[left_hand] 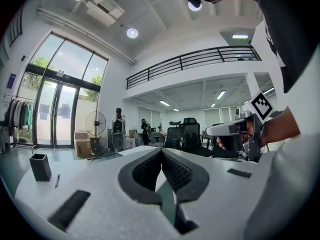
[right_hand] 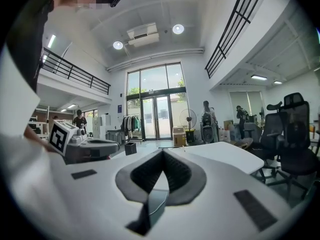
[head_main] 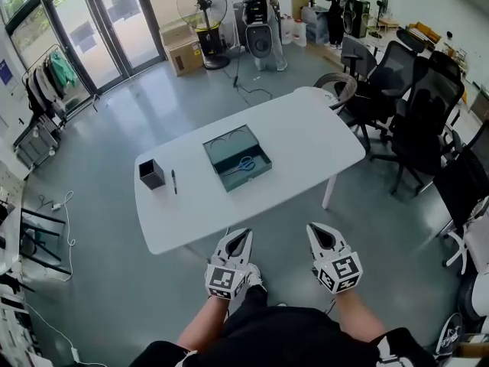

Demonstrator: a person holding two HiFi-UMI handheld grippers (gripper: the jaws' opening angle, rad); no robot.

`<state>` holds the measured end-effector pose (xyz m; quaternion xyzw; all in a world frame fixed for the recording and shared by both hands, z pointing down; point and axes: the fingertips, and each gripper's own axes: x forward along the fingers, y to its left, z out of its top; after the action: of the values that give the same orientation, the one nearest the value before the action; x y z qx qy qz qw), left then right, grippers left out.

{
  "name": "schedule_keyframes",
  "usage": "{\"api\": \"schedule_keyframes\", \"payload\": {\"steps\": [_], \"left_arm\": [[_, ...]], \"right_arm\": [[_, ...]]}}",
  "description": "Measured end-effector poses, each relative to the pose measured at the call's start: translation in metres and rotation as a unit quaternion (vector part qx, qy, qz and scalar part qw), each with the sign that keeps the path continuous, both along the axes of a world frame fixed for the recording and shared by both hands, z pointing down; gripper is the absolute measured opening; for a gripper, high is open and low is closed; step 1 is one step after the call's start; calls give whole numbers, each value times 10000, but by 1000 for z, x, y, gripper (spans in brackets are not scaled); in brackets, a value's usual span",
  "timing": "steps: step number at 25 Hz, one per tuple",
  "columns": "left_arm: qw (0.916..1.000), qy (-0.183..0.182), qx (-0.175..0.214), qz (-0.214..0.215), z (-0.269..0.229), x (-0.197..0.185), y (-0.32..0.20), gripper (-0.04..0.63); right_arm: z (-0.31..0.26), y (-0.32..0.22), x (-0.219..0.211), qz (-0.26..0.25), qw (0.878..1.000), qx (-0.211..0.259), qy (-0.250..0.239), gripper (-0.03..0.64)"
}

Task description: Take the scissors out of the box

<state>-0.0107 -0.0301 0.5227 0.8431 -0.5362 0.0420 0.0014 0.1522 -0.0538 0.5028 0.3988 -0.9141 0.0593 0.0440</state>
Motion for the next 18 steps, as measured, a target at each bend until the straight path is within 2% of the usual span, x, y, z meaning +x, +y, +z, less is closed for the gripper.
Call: {"api": "schedule_keyframes", "payload": {"steps": [8,18], "left_arm": [[9999,29,-115,-109,0,-58,-67,12],[9998,64,-152,-59,4,-109,-126,12]], "right_arm": [[-7,-72,-64,-211,9998,0,21,5],[-9,-139,-132,-401,9992,28,32,6]]}}
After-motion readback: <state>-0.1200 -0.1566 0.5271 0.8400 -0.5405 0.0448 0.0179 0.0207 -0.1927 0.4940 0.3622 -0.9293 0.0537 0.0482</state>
